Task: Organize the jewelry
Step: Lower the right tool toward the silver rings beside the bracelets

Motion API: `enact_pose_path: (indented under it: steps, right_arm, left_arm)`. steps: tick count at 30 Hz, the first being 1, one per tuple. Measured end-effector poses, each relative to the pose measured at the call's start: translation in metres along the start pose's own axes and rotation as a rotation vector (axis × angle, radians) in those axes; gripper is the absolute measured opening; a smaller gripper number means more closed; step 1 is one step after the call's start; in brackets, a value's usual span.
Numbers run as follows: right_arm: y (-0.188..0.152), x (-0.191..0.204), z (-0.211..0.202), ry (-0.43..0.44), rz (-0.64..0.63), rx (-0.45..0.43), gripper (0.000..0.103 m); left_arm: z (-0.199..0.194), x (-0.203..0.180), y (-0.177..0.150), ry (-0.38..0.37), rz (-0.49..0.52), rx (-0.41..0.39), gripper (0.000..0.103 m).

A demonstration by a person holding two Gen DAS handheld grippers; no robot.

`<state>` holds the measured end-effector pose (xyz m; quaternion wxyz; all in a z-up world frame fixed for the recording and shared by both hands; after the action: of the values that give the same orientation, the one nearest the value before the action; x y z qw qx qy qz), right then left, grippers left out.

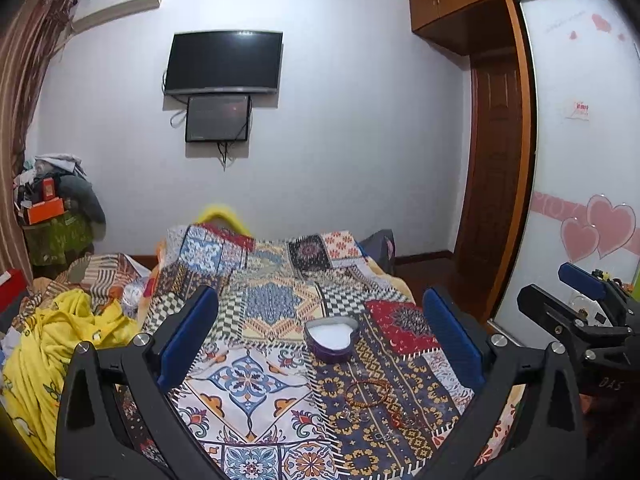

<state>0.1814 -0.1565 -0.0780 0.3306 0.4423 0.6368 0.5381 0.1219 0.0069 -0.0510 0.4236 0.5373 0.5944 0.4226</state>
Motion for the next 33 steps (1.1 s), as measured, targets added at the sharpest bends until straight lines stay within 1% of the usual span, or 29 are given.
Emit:
enact_pose_path:
  steps: [4,8,9,10,12,13,14,18,19,20,22,23,24,26,28,32,33]
  right_arm:
    - [-0.016,-0.011,0.014,-0.035,-0.002,0.049,0.102]
    - [-0.045,-0.025,0.035,-0.049,-0.002,0.148,0.102]
    - [-0.050,-0.026,0.039,-0.046,0.001,0.168,0.102]
    - [-0.063,-0.029,0.046,-0.037,0.007,0.208,0.102]
    - [-0.073,-0.031,0.053,-0.030,0.010,0.246,0.102]
    - [-0.079,-0.032,0.056,-0.027,0.007,0.269,0.100]
    - [-0.088,-0.032,0.059,-0.022,-0.003,0.296,0.096]
    - [-0.115,-0.030,0.068,0.006,-0.040,0.388,0.085]
    - [-0.119,-0.031,0.070,0.013,-0.043,0.400,0.081]
    - [-0.126,-0.028,0.072,0.027,-0.048,0.423,0.075]
    - [-0.138,-0.023,0.070,0.064,-0.053,0.467,0.067]
    - [-0.143,-0.020,0.070,0.079,-0.055,0.480,0.063]
    - [-0.148,-0.017,0.070,0.092,-0.059,0.491,0.061]
    - [-0.159,-0.010,0.071,0.124,-0.070,0.522,0.053]
    - [-0.168,-0.003,0.071,0.155,-0.072,0.550,0.047]
    - [-0.180,0.003,0.072,0.202,-0.059,0.588,0.038]
    - [-0.182,0.004,0.073,0.209,-0.057,0.592,0.037]
  left_arm:
    - [0.023,0.004,-0.015,0.009,0.000,0.063,0.103]
    - [0.052,0.003,-0.038,0.017,0.017,0.146,0.102]
    - [0.059,0.003,-0.045,0.013,0.021,0.173,0.097]
    - [0.067,0.002,-0.053,0.009,0.026,0.204,0.092]
    - [0.081,0.001,-0.070,0.002,0.042,0.266,0.085]
    - [0.088,0.000,-0.078,-0.004,0.050,0.295,0.082]
    - [0.093,-0.002,-0.087,-0.015,0.057,0.324,0.080]
    - [0.113,-0.011,-0.122,-0.065,0.071,0.441,0.066]
    - [0.115,-0.013,-0.131,-0.078,0.070,0.468,0.062]
    - [0.118,-0.017,-0.139,-0.097,0.066,0.497,0.059]
    - [0.121,-0.024,-0.154,-0.136,0.064,0.546,0.050]
    - [0.121,-0.029,-0.162,-0.158,0.068,0.570,0.048]
    - [0.121,-0.033,-0.167,-0.169,0.071,0.584,0.045]
    - [0.119,-0.042,-0.178,-0.203,0.084,0.614,0.040]
    - [0.116,-0.050,-0.185,-0.229,0.098,0.634,0.034]
    - [0.110,-0.059,-0.192,-0.258,0.116,0.651,0.032]
    - [0.107,-0.059,-0.192,-0.263,0.115,0.654,0.031]
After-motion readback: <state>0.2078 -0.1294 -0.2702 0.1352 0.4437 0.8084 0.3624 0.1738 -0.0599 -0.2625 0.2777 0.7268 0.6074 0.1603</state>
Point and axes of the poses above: each gripper's, at about its wrist camera, not at the fingertips, and z roughly the way its jaws point, x to its left, y to its top, the point moved 8 cm from there along z, roughly the way its jaws point, and after that the axes turned 3 degrees about y, right-handed, at the moved point
